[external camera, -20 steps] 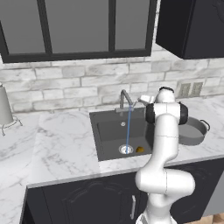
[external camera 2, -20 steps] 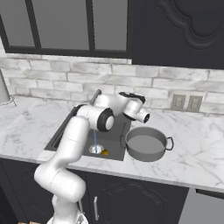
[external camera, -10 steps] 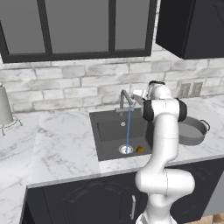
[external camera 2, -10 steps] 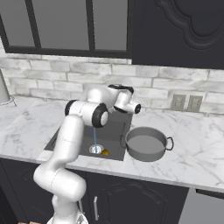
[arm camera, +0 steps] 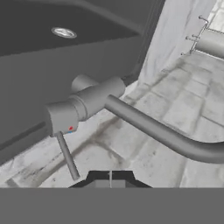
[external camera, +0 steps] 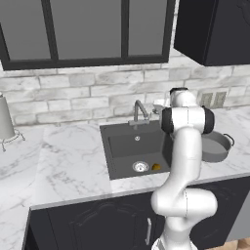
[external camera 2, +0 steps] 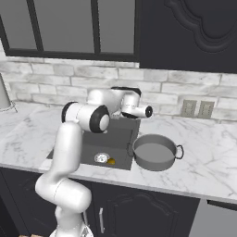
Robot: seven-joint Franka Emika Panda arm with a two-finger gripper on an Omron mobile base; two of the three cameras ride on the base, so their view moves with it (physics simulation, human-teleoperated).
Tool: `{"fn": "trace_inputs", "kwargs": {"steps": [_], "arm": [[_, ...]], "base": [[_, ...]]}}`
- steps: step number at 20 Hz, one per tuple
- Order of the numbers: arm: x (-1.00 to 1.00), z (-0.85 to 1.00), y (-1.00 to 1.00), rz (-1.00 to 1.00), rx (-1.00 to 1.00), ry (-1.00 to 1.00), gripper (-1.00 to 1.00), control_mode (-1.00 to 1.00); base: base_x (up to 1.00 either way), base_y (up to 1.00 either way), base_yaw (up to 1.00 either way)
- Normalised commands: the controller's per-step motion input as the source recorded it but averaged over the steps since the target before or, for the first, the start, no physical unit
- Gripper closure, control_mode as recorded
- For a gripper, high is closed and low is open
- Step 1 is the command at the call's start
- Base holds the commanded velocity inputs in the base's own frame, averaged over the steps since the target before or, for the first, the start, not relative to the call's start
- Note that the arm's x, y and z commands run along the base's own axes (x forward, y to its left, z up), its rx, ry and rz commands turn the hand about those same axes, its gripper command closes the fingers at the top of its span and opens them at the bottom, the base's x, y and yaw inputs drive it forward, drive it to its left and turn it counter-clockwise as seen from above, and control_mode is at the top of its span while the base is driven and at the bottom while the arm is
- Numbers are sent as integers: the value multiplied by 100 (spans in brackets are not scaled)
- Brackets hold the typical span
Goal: Dump the lemon from the pot into the sink. Then turn on the water and wash the lemon. Then turn off the water and put the lemon back in the pot.
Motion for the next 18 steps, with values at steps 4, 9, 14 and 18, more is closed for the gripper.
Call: {"fn": "trace_inputs", "kwargs": {"steps": [4, 9, 14, 18], "arm": [[-79, 9, -1, -12, 8, 20, 100, -100], [-70, 24, 4, -14, 8, 16, 100, -100], [-82, 66, 9, -13, 6, 10, 100, -100], [-70, 100, 4, -7, 1, 12, 100, -100]], "base": [[0, 0, 0], [0, 0, 0], [0, 0, 0], [0, 0, 0]]}}
